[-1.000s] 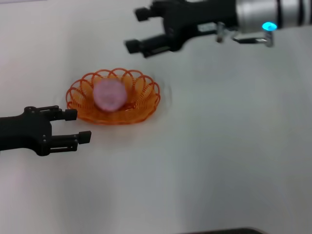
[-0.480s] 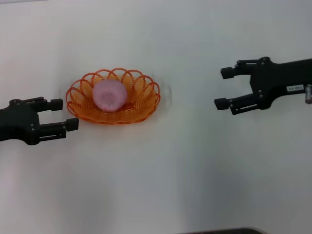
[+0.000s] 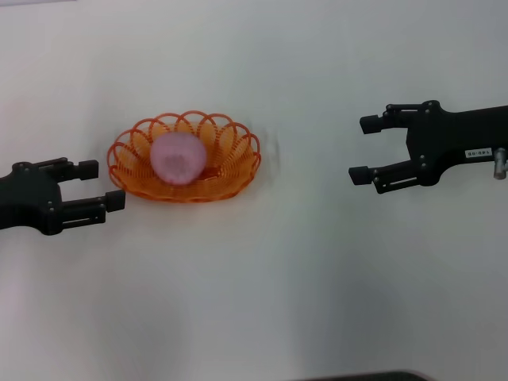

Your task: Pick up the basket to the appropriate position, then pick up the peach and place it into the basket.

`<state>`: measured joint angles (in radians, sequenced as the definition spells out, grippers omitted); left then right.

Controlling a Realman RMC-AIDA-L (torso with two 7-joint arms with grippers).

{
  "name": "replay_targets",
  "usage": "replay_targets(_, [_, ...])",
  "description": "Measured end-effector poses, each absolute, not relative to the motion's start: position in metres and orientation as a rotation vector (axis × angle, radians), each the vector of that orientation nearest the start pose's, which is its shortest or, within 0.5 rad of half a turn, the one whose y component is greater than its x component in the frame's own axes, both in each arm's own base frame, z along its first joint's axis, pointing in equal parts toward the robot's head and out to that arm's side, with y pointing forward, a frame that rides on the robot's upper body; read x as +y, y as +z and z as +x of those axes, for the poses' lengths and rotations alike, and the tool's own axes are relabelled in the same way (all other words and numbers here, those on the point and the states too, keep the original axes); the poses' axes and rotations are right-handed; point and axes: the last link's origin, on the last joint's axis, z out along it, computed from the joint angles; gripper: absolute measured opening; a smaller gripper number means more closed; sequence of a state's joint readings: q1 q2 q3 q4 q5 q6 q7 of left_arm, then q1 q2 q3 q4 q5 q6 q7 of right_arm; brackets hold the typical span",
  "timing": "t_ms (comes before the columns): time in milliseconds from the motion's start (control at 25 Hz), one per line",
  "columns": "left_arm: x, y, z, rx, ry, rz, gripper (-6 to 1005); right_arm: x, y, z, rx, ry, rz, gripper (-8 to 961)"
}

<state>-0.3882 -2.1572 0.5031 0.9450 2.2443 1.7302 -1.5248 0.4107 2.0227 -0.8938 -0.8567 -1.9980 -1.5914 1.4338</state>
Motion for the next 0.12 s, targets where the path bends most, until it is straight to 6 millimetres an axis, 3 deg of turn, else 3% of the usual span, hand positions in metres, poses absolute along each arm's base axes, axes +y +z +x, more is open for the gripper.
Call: replay_targets(120, [0.2798, 0.0261, -0.2991, -0.854, -0.541, -2.68, 766, 0.3117, 0.024, 0.2793, 0.504, 0.431, -2.836, 927])
